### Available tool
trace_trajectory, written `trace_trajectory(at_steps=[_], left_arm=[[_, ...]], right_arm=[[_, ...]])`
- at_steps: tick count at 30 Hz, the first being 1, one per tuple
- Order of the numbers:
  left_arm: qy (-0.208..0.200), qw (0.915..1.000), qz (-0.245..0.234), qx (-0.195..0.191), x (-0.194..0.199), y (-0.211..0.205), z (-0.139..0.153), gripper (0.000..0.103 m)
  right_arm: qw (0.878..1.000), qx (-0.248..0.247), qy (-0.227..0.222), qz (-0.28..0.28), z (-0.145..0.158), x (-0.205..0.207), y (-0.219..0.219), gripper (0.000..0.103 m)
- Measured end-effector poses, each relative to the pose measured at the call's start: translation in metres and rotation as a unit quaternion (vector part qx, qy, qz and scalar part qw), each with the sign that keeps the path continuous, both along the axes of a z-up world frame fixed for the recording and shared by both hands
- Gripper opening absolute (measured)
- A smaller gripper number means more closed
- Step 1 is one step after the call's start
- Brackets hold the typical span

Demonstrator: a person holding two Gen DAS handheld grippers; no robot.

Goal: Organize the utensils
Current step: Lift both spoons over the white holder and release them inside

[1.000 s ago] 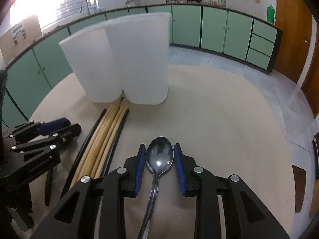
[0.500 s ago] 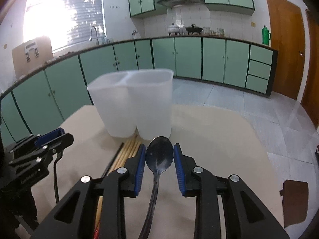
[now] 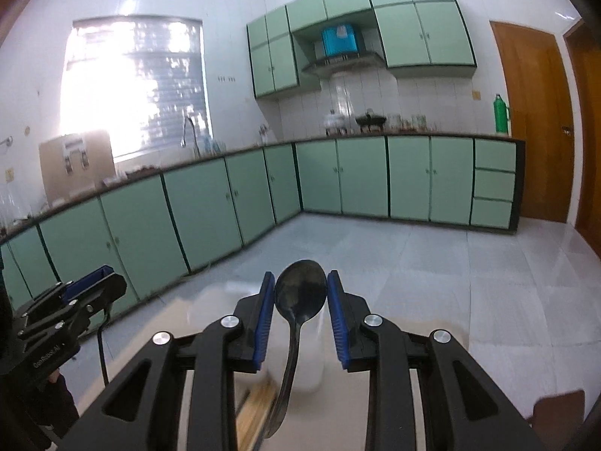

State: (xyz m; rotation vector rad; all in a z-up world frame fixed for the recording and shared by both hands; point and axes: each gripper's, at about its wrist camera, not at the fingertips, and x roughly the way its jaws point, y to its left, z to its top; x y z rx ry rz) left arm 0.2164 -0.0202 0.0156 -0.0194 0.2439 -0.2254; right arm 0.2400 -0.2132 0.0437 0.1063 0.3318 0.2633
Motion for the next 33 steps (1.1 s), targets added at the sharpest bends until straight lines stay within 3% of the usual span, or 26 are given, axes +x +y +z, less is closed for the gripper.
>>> trace_trajectory(at_steps=[8, 17, 23, 25, 31, 33], left_arm=[[-0.044, 0.999, 0.007, 0.01, 0.068, -0.026, 0.027, 0.034], [-0.027, 0.9986, 0.035, 0.03, 0.129, -0.037, -0.004, 0.034], [0.002, 0.9988, 0.039, 0.03, 0.134, -0.029, -0.024, 0.036], [0.004, 0.9989, 0.037, 0.029, 0.128, -0.027, -0.025, 0.042], [0.017, 0.9987, 0.037, 0.03, 0.104, -0.019, -0.022, 0.05], [0.026, 0.9984, 0.039, 0.032, 0.094, -0.017, -0.022, 0.053]], right_arm=[[1.0, 0.006, -0.027, -0.015, 0.024, 0.061, 0.005, 0.028], [0.999, -0.033, -0.01, -0.034, -0.004, 0.105, 0.021, 0.028], [0.999, -0.033, 0.02, -0.022, -0.025, 0.111, 0.024, 0.029], [0.999, -0.038, 0.024, -0.021, -0.03, 0.108, 0.024, 0.029], [0.999, -0.024, 0.037, -0.026, -0.034, 0.09, 0.013, 0.043], [0.998, -0.021, 0.043, -0.031, -0.037, 0.076, 0.008, 0.053]])
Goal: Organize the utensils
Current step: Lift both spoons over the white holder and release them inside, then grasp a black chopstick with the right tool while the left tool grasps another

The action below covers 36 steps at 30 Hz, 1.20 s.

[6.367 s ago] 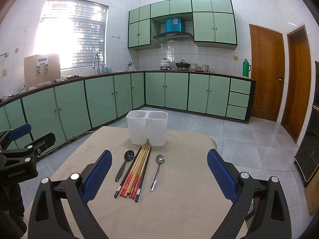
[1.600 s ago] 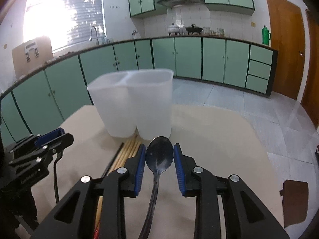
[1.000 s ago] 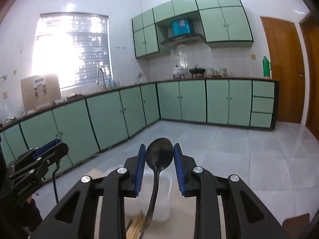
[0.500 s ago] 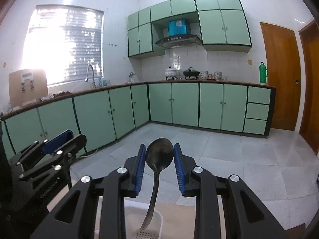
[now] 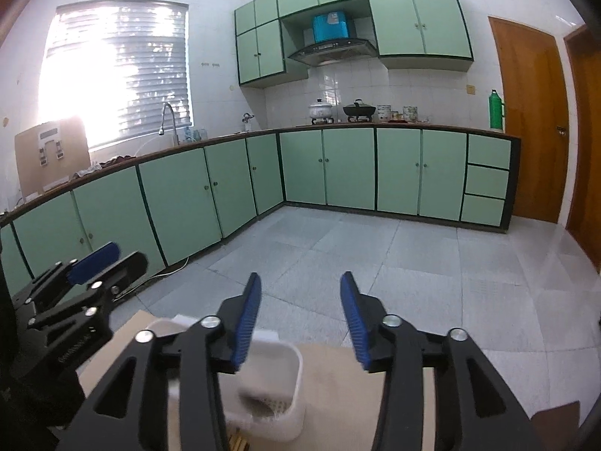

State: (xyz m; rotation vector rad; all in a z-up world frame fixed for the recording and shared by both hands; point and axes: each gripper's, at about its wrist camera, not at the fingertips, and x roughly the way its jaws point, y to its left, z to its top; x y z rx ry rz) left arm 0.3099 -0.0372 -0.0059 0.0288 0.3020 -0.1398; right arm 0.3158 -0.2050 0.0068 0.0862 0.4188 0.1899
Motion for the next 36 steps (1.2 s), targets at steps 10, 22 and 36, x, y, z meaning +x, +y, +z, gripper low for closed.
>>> trace_trajectory(at_steps=[10, 22, 36], left_arm=[[0.114, 0.9934, 0.004, -0.002, -0.094, 0.025, -0.047, 0.07], [0.255, 0.9667, 0.018, 0.004, -0.183, 0.046, -0.13, 0.073], [0.289, 0.9572, 0.016, 0.011, -0.213, 0.031, -0.145, 0.075]], right_arm=[[0.998, -0.002, 0.066, 0.013, -0.046, -0.105, 0.0, 0.073], [0.983, -0.008, 0.182, 0.014, -0.126, -0.214, 0.019, 0.07], [0.973, -0.05, 0.222, 0.045, -0.143, -0.238, 0.049, 0.052]])
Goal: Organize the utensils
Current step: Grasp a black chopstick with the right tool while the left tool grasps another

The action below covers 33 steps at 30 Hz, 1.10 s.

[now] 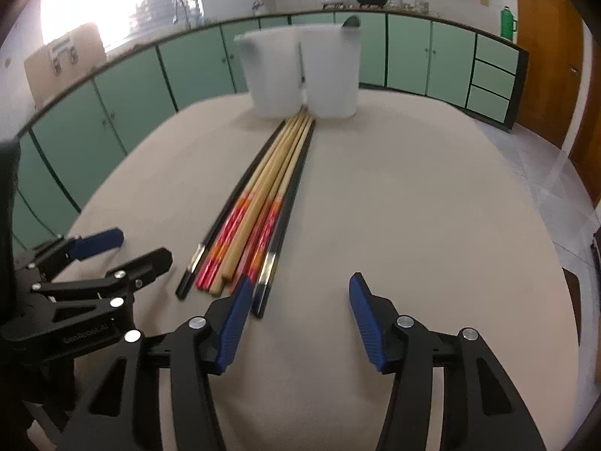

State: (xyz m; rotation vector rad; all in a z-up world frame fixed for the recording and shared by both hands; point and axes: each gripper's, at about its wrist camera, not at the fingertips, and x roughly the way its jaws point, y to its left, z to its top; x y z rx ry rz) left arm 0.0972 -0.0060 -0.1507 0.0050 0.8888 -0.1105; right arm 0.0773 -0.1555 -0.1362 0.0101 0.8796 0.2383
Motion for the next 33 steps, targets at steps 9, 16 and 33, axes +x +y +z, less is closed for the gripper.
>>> trace_trajectory(at_steps=[9, 16, 33], left_arm=[[0.0, 1.0, 0.007, -0.001, -0.003, -0.001, 0.001, 0.075], [-0.007, 1.0, 0.005, 0.002, -0.007, -0.004, 0.003, 0.076], [0.006, 0.9994, -0.034, 0.008, -0.01, -0.028, 0.001, 0.078]], right_arm=[[1.0, -0.009, -0.002, -0.029, 0.001, -0.001, -0.012, 0.046], [1.0, 0.0, -0.002, -0.004, 0.001, -0.005, -0.005, 0.03], [0.999, 0.012, 0.001, -0.032, -0.001, -0.002, -0.022, 0.006]])
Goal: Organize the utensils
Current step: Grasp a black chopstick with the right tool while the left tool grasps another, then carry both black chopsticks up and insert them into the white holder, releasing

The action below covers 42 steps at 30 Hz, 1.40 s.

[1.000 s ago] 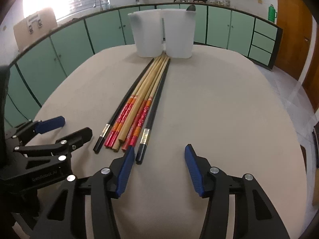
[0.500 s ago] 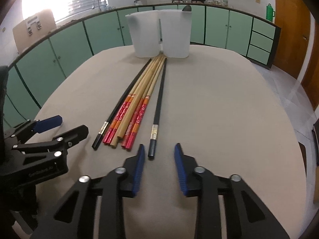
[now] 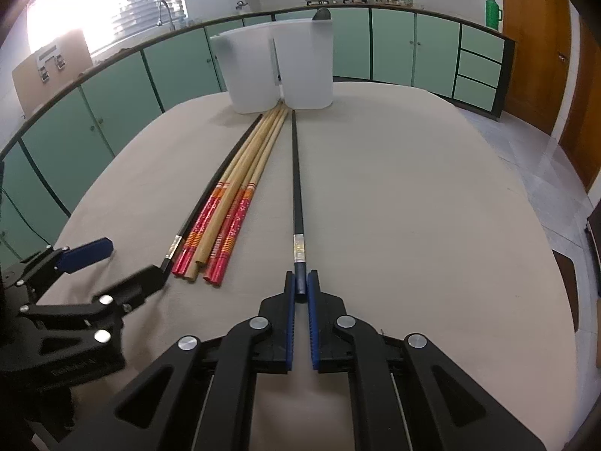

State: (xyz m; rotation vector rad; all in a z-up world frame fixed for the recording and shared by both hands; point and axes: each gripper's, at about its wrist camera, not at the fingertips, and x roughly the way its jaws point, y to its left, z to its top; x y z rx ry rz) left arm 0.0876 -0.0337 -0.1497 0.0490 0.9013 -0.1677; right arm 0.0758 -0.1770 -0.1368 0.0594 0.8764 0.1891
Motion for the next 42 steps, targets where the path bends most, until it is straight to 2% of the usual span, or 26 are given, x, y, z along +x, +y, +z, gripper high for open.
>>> trace_trajectory(at_steps=[5, 8, 11, 12, 16, 18, 20, 27, 32, 35, 42], left_arm=[[0.007, 0.9999, 0.005, 0.012, 0.003, -0.002, -0.003, 0.077], [0.005, 0.9998, 0.015, 0.01, 0.005, 0.001, -0.002, 0.068], [0.001, 0.9998, 0.02, 0.005, 0.006, 0.003, 0.0, 0.053], [-0.001, 0.9998, 0.019, 0.002, 0.006, 0.003, 0.001, 0.044], [-0.004, 0.9999, 0.015, 0.0, 0.006, 0.0, 0.001, 0.029], [-0.005, 0.9999, 0.011, 0.0, 0.006, -0.001, 0.0, 0.016], [-0.005, 1.0, 0.005, -0.002, 0.005, -0.003, 0.0, 0.007], [-0.007, 0.9999, 0.004, -0.01, 0.003, -0.001, 0.002, 0.006], [-0.023, 0.9997, 0.0, -0.008, 0.0, 0.002, 0.015, 0.006], [-0.043, 0.9991, -0.002, -0.004, -0.002, 0.005, 0.031, 0.006], [-0.111, 0.9938, -0.006, -0.011, -0.007, 0.016, 0.09, 0.006]], right_arm=[[1.0, 0.004, 0.002, 0.001, 0.0, 0.001, -0.001, 0.007], [1.0, 0.003, 0.003, 0.003, 0.0, 0.001, 0.0, 0.007], [1.0, 0.0, 0.003, 0.005, -0.001, 0.001, 0.001, 0.007], [1.0, 0.0, 0.004, 0.005, -0.001, 0.002, 0.002, 0.007], [1.0, -0.005, 0.005, 0.008, -0.002, 0.004, 0.004, 0.008], [1.0, -0.011, 0.003, 0.008, -0.002, 0.003, 0.006, 0.009], [1.0, -0.014, 0.002, 0.008, -0.002, 0.003, 0.007, 0.009], [1.0, 0.006, -0.001, 0.005, -0.001, 0.002, 0.001, 0.006], [1.0, 0.013, -0.02, -0.001, 0.011, -0.001, -0.006, 0.006], [0.999, 0.013, -0.04, -0.001, 0.026, -0.002, -0.009, 0.006], [0.995, 0.011, -0.096, 0.003, 0.076, 0.001, -0.02, 0.006]])
